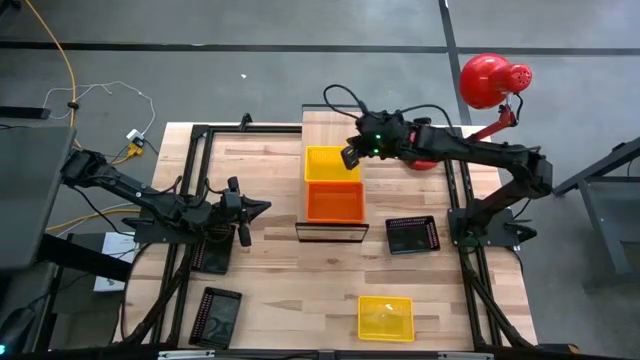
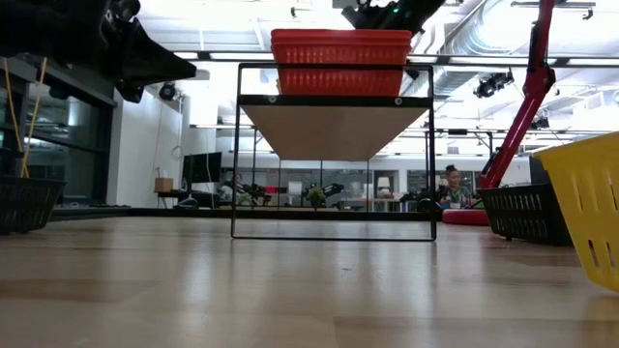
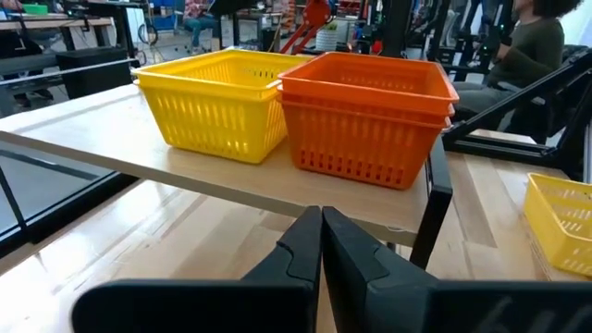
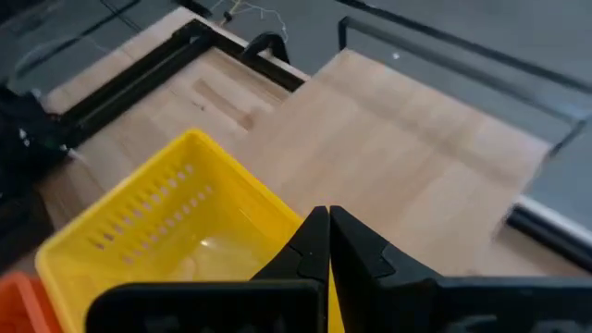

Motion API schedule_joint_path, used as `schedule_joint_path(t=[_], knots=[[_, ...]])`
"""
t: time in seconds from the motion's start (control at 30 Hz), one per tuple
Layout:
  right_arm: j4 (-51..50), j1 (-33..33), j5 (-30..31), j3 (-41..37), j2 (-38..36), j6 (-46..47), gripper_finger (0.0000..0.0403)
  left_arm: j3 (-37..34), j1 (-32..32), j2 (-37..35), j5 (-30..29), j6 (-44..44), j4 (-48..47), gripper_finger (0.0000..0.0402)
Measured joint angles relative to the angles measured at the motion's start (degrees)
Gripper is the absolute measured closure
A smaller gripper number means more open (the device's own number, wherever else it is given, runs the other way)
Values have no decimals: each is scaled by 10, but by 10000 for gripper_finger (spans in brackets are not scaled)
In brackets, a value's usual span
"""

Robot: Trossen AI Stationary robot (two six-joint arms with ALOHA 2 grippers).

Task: Stack baskets on shelf by color
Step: Stack the yellow bin on the yellow bins on the shelf

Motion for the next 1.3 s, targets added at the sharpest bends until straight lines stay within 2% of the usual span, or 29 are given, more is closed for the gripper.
schedule_joint_path(t=[0.1, 0.23, 0.33, 0.43, 0.53, 0.67, 0.83, 0.97, 1.1, 1.2, 1.3], knots=[[-33, 14, -3, 0, -25, -30, 403, 0, 0, 0, 17, -11, -3, 401], [-115, 54, -12, 0, -60, -69, 403, 0, 0, 0, 83, -51, -20, 401], [-169, 96, 10, 0, -86, -71, 403, 0, 0, 0, 107, -64, -21, 401], [-199, 146, 55, -11, -115, -55, 403, 0, -5, 0, 103, -75, -24, 401], [-172, 194, 63, -81, -171, -33, 403, 0, -17, 0, 80, -75, -24, 401], [-92, 260, 64, -230, -271, 44, 403, 0, -27, 0, 36, -66, -17, 401], [26, 358, 58, -356, -347, 169, 403, 0, -27, 0, 38, -60, -12, 401], [21, 446, 81, -360, -324, 268, 403, 0, -27, 0, 57, -60, -15, 401], [-64, 522, 83, -291, -241, 373, 403, 0, -27, 0, 59, -60, -15, 401], [-158, 569, 61, -224, -158, 469, 403, 0, -27, 0, 59, -60, -16, 401], [-222, 603, 9, -160, -79, 574, 403, 0, -27, 0, 58, -60, -20, 401]])
